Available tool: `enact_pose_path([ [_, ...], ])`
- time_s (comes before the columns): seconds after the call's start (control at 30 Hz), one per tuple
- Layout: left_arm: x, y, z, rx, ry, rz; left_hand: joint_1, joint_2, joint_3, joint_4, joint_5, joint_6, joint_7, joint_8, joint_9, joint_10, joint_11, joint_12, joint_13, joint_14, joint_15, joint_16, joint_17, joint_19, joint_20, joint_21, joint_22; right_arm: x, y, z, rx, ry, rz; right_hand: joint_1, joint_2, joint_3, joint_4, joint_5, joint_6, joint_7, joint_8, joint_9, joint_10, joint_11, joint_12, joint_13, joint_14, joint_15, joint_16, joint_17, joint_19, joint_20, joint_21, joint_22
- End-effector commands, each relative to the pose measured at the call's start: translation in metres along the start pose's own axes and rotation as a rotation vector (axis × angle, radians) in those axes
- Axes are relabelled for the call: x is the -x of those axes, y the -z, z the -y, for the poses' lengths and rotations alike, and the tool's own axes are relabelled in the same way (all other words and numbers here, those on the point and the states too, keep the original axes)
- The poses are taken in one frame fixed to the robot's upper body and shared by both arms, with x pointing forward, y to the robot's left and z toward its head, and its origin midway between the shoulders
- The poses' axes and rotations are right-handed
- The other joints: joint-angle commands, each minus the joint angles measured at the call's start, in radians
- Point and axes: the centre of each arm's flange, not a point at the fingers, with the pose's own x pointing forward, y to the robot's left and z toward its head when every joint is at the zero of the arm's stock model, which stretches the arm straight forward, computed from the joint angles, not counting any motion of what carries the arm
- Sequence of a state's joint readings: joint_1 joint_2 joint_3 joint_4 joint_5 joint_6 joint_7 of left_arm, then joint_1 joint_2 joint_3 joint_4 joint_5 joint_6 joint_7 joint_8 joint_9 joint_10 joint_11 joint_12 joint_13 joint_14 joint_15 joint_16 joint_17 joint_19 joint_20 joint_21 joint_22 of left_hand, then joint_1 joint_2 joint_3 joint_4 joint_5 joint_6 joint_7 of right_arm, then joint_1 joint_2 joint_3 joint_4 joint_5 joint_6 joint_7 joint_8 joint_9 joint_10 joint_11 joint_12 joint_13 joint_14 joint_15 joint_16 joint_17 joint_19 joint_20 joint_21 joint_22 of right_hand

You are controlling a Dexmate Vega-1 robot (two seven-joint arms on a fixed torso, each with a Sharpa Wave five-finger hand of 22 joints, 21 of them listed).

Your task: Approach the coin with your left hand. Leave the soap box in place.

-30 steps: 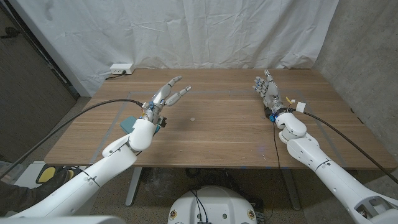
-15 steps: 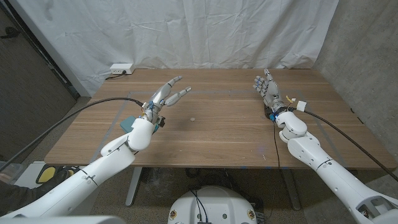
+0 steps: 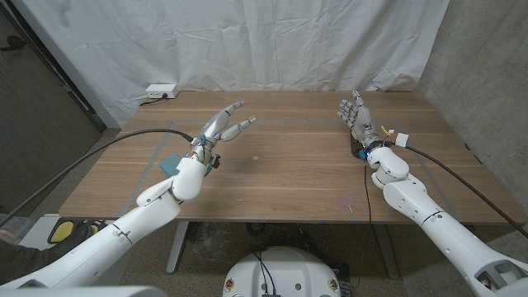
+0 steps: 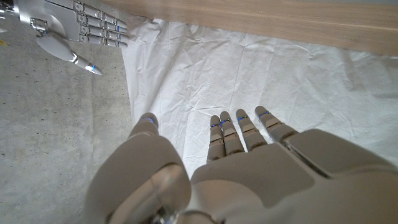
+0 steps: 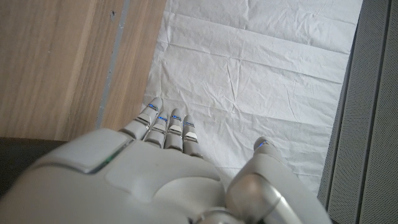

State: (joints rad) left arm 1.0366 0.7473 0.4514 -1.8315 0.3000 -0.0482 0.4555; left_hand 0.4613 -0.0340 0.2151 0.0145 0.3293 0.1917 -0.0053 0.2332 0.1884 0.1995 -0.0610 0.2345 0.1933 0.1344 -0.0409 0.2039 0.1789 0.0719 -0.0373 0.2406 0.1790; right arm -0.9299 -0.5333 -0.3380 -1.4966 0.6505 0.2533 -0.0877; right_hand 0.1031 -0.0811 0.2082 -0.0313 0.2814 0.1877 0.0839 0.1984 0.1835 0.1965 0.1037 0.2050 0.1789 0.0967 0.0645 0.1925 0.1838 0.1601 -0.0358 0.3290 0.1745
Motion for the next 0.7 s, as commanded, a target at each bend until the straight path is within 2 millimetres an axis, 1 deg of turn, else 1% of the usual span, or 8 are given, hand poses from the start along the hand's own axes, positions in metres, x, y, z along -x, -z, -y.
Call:
enact_pose_path([
  [0.03, -0.003, -0.008, 0.002, -0.107, -0.002, 0.032, 0.014, -0.004, -0.001, -0.006, 0.008, 0.02, -0.004, 0.008, 0.002, 0.02, -0.006, 0.008, 0.001, 0.018, -0.035, 0.01, 0.006, 0.016, -0.08, 0.008, 0.002, -0.004, -0.002, -0.002, -0.002, -0.015, 0.001, 0.002, 0.004, -0.003, 0.001, 0.007, 0.011, 0.002, 0.0, 0.006, 0.006, 0.002, 0.006, 0.004, 0.007, -0.004, -0.001, 0.002, 0.006, -0.001, -0.002, 0.003],
  [0.37, -0.005, -0.009, 0.005, -0.154, -0.002, 0.044, 0.022, -0.006, -0.003, -0.011, 0.015, 0.031, -0.009, 0.008, 0.002, 0.03, -0.013, 0.007, 0.001, 0.029, -0.038, 0.01, 0.005, 0.028, -0.083, 0.008, 0.002, -0.004, -0.003, -0.004, 0.0, -0.013, 0.005, 0.001, 0.004, -0.005, 0.002, 0.007, 0.009, 0.001, -0.001, 0.006, 0.007, 0.003, 0.006, 0.004, 0.007, -0.004, -0.002, 0.002, 0.008, -0.001, -0.006, 0.004],
  [0.53, -0.008, -0.011, 0.01, -0.195, 0.014, 0.046, 0.025, -0.007, -0.003, -0.013, 0.018, 0.034, -0.012, 0.007, 0.002, 0.036, -0.018, 0.007, 0.001, 0.032, -0.042, 0.009, 0.005, 0.034, -0.082, 0.009, 0.001, -0.004, -0.004, -0.004, 0.002, -0.011, 0.006, 0.001, 0.004, -0.005, 0.002, 0.007, 0.009, 0.001, -0.001, 0.006, 0.006, 0.002, 0.005, 0.004, 0.007, -0.003, -0.002, 0.002, 0.008, -0.001, -0.007, 0.004],
  [0.7, -0.007, -0.013, 0.014, -0.215, 0.019, 0.045, 0.028, -0.008, -0.003, -0.015, 0.021, 0.037, -0.014, 0.007, 0.002, 0.037, -0.016, 0.006, 0.001, 0.035, -0.044, 0.008, 0.005, 0.037, -0.082, 0.008, 0.001, -0.004, -0.004, -0.003, 0.003, -0.011, 0.007, 0.0, 0.005, -0.006, 0.002, 0.007, 0.009, 0.003, -0.001, 0.006, 0.005, 0.003, 0.005, 0.004, 0.007, -0.003, -0.002, 0.002, 0.009, -0.001, -0.009, 0.004],
])
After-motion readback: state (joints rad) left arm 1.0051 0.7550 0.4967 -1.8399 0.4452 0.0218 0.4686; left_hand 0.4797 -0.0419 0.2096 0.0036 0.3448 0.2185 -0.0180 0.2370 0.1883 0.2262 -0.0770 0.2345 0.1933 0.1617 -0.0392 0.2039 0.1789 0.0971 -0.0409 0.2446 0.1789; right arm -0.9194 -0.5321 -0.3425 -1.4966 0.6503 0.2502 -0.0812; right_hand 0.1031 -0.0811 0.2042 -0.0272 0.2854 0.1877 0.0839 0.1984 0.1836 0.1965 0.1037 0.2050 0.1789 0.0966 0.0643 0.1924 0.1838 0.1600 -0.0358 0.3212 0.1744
